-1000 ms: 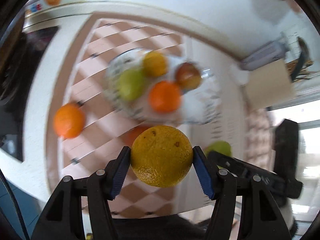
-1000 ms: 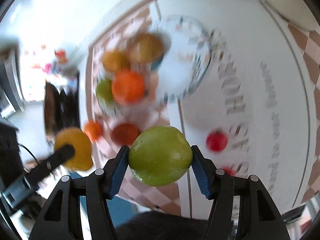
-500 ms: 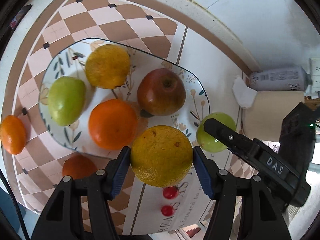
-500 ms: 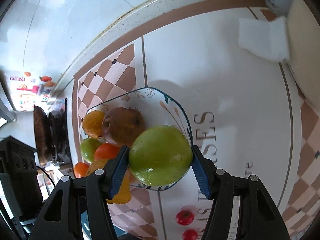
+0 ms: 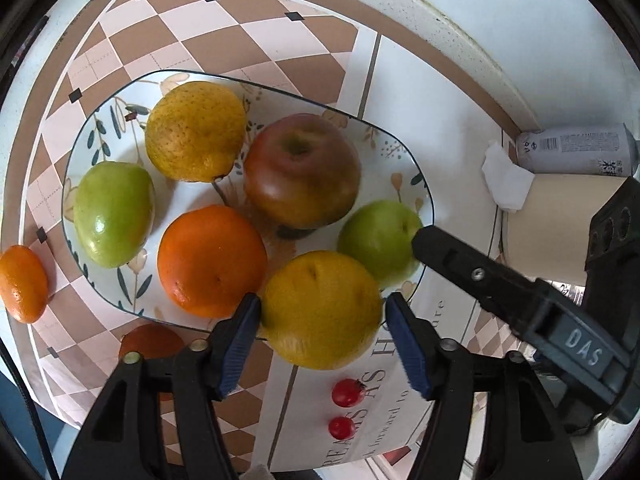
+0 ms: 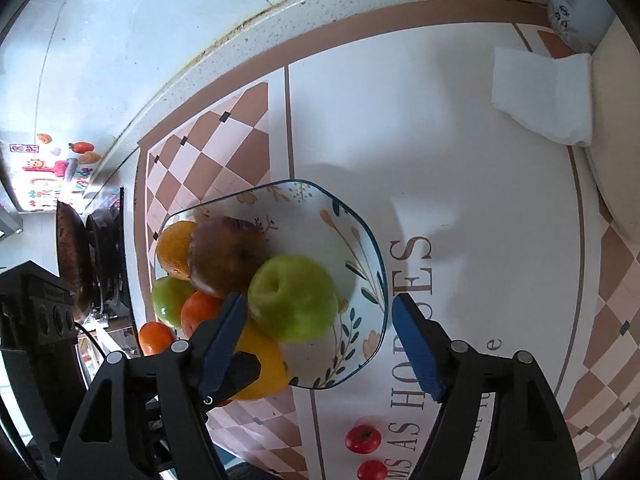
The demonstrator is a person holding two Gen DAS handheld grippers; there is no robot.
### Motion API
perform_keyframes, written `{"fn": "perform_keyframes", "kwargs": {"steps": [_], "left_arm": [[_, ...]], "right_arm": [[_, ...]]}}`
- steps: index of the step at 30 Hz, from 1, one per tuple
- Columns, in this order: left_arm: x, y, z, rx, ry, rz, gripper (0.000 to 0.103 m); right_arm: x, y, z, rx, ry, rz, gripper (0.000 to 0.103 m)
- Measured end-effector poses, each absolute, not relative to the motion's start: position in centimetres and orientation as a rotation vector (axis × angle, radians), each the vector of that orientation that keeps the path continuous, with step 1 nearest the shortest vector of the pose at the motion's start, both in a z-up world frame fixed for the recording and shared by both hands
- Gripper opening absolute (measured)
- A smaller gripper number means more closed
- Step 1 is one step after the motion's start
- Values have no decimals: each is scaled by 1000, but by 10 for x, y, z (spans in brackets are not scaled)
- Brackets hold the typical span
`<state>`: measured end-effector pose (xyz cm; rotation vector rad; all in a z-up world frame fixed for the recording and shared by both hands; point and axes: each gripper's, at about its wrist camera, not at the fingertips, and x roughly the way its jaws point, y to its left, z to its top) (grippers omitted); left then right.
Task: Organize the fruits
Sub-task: 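Place the lemon on the plate while right tool places the green apple there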
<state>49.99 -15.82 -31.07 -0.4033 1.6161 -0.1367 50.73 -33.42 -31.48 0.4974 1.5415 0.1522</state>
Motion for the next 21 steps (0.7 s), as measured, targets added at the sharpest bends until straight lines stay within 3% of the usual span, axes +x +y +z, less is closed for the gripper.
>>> {"fn": "perform_keyframes", "kwargs": {"steps": [4, 21], "left_arm": [[501, -160, -302, -350, 1573, -129, 85], [464, -93, -270, 12, 1394, 37, 85]], "right_arm": [[501, -336, -308, 490, 1531, 132, 86], [432, -291, -258, 185, 1395, -3, 91]]}}
